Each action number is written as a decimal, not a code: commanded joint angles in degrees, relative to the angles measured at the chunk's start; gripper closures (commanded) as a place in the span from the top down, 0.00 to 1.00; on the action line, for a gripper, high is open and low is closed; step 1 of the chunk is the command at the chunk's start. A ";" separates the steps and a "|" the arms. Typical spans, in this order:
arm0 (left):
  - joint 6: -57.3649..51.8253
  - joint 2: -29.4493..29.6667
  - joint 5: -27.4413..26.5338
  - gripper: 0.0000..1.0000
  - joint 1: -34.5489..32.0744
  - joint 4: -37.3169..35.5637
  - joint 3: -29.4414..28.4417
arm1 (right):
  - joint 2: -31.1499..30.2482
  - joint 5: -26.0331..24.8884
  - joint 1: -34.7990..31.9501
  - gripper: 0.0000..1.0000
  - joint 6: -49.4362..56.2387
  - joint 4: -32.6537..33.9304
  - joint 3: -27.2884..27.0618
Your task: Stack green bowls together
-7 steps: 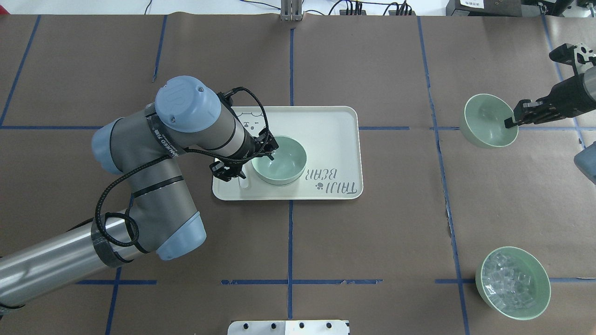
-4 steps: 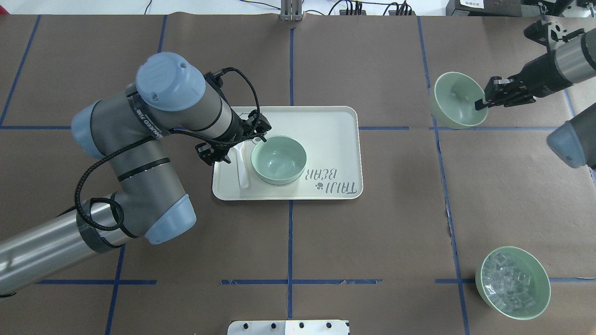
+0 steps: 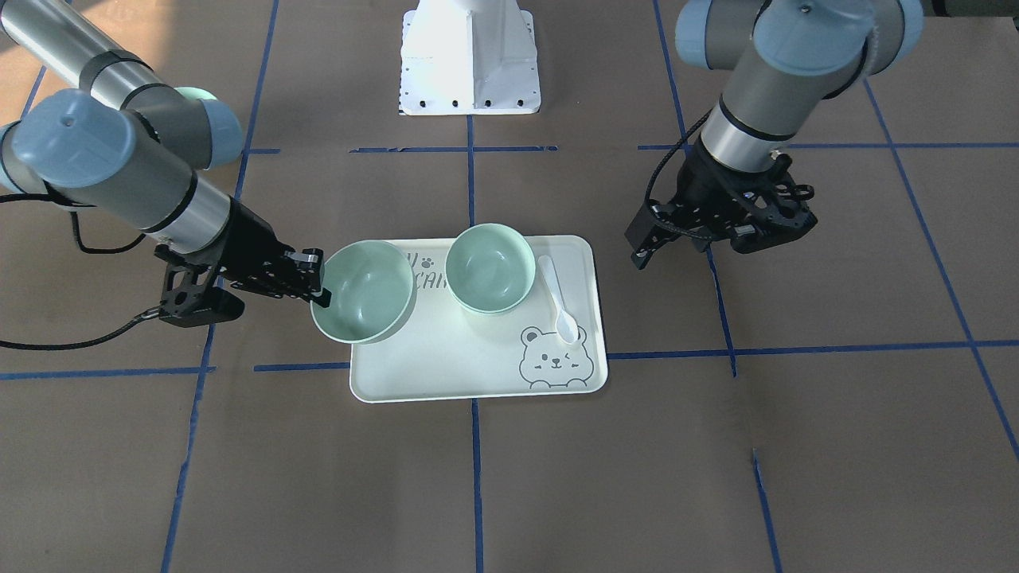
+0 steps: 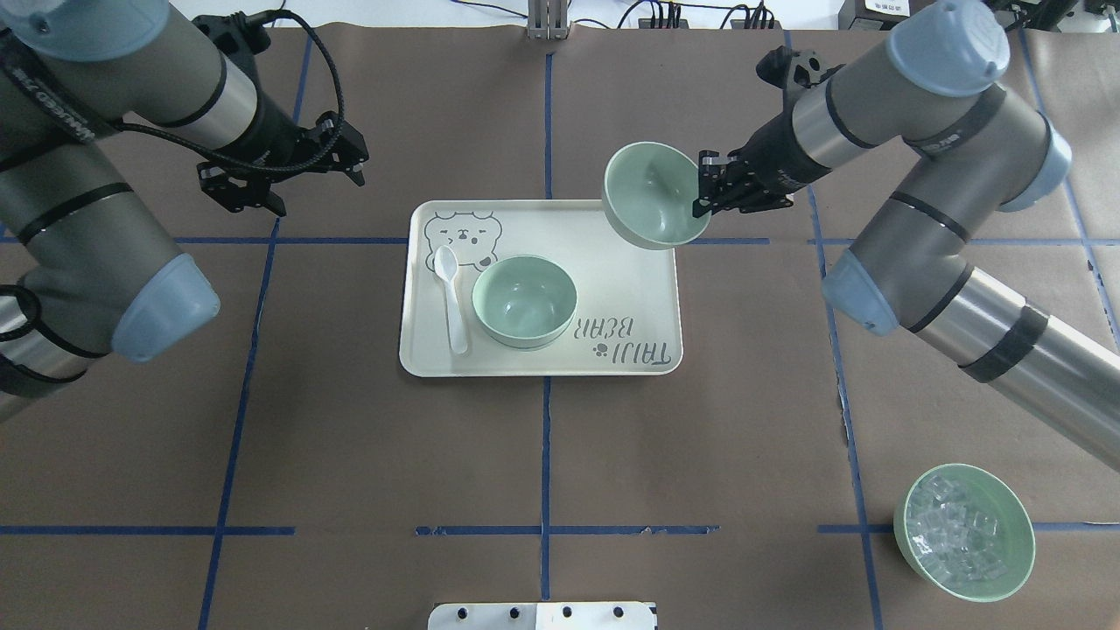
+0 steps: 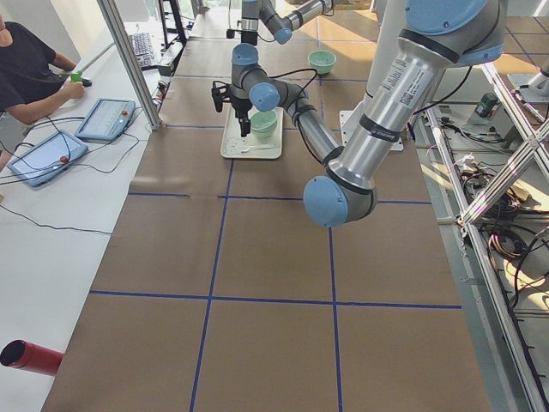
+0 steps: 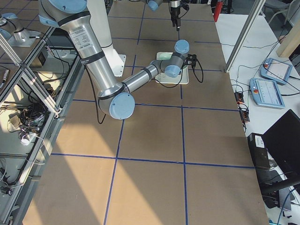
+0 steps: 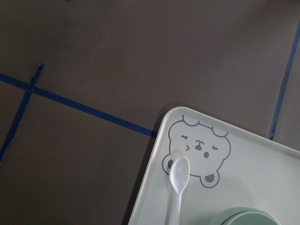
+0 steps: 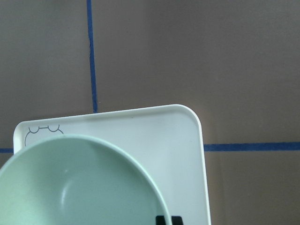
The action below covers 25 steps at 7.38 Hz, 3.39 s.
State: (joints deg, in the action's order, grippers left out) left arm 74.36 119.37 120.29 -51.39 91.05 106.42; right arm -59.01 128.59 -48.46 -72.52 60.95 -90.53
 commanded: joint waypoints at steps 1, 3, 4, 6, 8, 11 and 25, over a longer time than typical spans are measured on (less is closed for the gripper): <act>-7.70 -4.30 1.00 1.00 -4.05 -0.09 1.68 | 6.17 -7.45 6.42 0.00 -0.16 8.63 -0.34; -16.83 -7.11 2.93 1.00 -8.71 -0.96 1.68 | 9.25 -12.82 11.17 0.00 -0.16 14.09 -0.17; -20.35 -8.26 3.02 1.00 -10.38 -0.97 1.60 | 9.35 -13.36 11.80 0.00 -0.16 14.54 -0.26; -23.02 -9.50 4.16 1.00 -11.98 -0.97 1.60 | 9.70 -14.51 13.91 0.00 -0.16 14.81 -0.17; -23.03 -9.68 4.16 1.00 -11.98 -0.88 1.51 | 10.23 -14.51 14.18 0.00 -0.16 15.86 -0.17; -23.03 -9.77 4.25 1.00 -11.98 -0.88 1.16 | 10.50 -16.96 14.01 1.00 -0.16 15.87 0.27; -76.52 -23.65 8.47 1.00 -34.81 -6.33 -11.03 | -30.71 7.44 -29.72 1.00 78.32 32.04 -12.08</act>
State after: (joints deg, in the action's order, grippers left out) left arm 2.36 96.84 128.65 -83.51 84.71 98.37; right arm -87.32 132.74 -71.74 -5.51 93.02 -107.33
